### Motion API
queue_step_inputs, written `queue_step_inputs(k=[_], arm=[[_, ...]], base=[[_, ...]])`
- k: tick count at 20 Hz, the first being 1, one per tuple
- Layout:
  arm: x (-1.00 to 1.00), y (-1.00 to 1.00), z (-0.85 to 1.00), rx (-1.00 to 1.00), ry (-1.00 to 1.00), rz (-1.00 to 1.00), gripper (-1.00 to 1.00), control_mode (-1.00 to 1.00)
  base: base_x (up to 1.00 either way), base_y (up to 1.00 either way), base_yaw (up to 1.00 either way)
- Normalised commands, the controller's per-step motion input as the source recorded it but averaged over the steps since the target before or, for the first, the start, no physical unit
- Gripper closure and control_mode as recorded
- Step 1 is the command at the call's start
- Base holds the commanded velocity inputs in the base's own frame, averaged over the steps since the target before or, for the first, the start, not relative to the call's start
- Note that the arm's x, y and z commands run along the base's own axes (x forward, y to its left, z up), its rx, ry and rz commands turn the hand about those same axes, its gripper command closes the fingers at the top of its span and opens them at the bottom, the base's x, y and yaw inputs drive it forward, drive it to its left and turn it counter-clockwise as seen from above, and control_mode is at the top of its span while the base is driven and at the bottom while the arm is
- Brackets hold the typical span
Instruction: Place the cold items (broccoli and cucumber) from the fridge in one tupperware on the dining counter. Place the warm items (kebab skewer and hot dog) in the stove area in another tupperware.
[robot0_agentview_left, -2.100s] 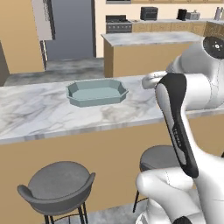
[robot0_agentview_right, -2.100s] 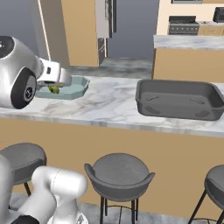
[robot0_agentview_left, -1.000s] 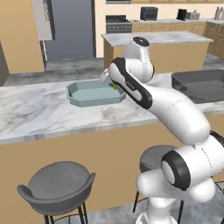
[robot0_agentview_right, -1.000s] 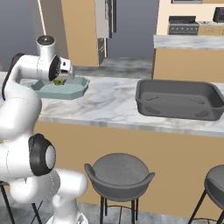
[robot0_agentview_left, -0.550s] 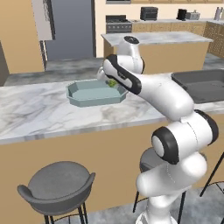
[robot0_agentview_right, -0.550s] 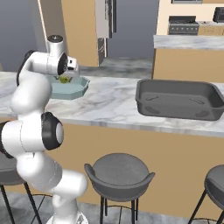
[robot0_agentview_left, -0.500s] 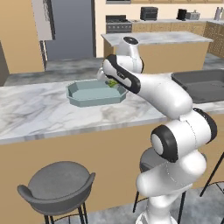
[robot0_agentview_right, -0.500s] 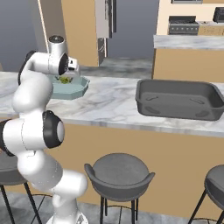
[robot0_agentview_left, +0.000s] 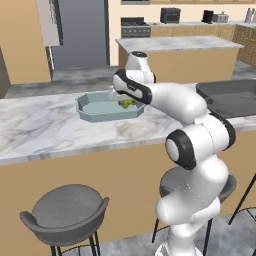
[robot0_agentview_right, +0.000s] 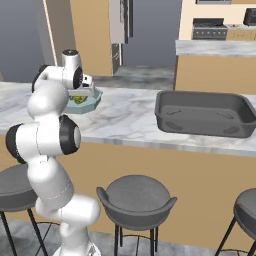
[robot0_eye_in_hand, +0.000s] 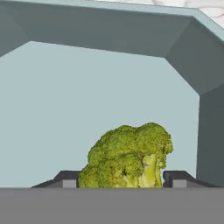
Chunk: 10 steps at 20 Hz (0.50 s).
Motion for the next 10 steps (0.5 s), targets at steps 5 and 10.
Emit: queue_step_inputs(k=[5, 10], arm=[[0.16, 0.06, 0.03, -0.01, -0.04, 0.00, -1.00, -1.00], [0.20, 0.00, 0.12, 0.00, -0.17, 0.00, -1.00, -1.00]], base=[[0.00, 0.00, 0.00], [0.00, 0.00, 0.00]])
